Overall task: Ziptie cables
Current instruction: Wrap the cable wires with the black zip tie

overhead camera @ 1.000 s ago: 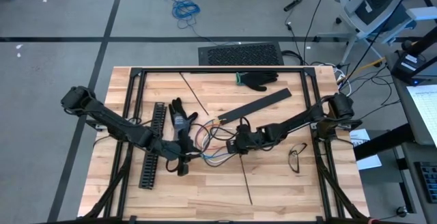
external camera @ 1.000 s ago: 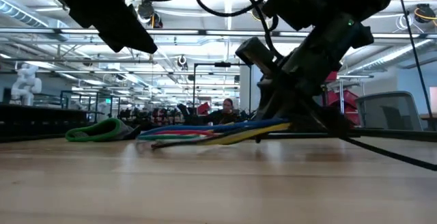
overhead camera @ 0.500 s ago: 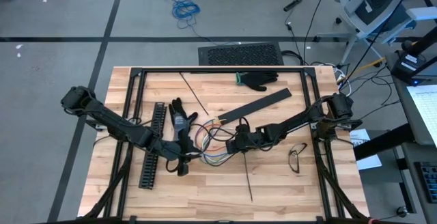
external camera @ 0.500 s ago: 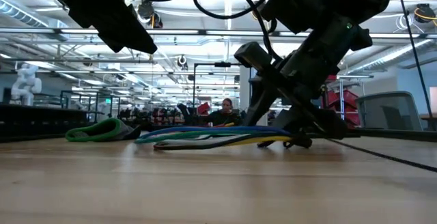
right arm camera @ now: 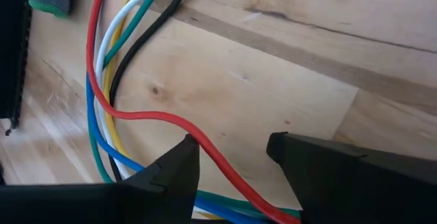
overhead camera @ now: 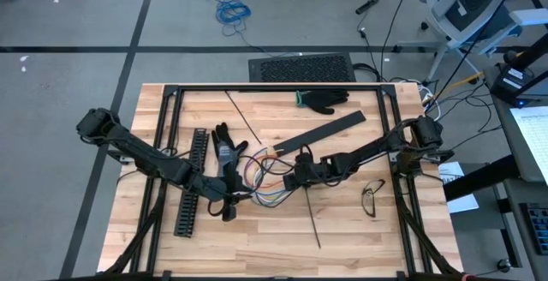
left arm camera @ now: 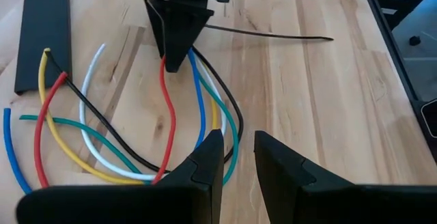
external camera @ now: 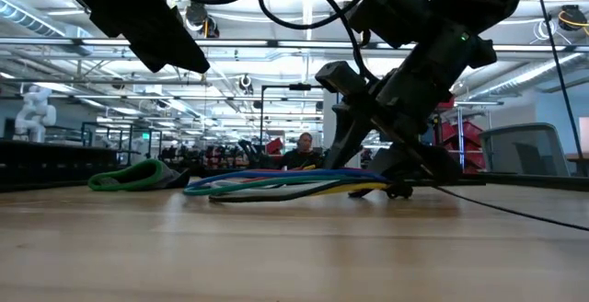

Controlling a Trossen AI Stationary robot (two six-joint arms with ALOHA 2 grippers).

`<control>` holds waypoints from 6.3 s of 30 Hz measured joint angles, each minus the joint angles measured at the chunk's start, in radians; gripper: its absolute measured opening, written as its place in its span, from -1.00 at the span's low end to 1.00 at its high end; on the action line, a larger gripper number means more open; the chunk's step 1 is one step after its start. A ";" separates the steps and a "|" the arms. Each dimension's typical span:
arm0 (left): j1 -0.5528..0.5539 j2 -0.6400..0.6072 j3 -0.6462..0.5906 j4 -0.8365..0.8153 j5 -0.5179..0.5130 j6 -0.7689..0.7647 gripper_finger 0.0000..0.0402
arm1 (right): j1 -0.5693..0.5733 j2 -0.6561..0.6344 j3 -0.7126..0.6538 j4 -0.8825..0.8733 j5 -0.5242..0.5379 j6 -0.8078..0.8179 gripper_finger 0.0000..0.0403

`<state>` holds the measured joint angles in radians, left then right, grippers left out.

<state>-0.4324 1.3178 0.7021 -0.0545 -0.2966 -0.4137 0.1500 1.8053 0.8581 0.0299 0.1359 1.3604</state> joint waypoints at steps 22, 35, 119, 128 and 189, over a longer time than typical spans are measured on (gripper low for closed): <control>-0.006 0.000 0.001 0.001 0.017 -0.027 -0.60 | -0.076 -0.031 -0.006 -0.044 0.247 -0.059 -0.03; -0.013 0.000 0.001 0.001 0.034 -0.051 -0.60 | -0.022 -0.036 -0.005 -0.024 -0.032 0.051 -0.04; 0.115 0.287 0.077 0.119 0.190 0.031 -0.98 | -0.003 -0.321 -0.003 -0.642 0.353 -0.049 -0.04; 0.118 0.286 0.077 0.124 0.184 0.027 -0.98 | 0.055 -0.181 -0.002 -0.426 0.170 -0.004 -0.07; 0.058 0.286 0.077 0.117 0.138 -0.072 -0.98 | 0.108 -0.152 -0.003 -0.146 0.111 -0.130 -1.00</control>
<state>-0.3744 1.6039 0.7788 0.0622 -0.1585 -0.4860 0.2582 1.6530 0.8547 -0.1157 0.2464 1.2301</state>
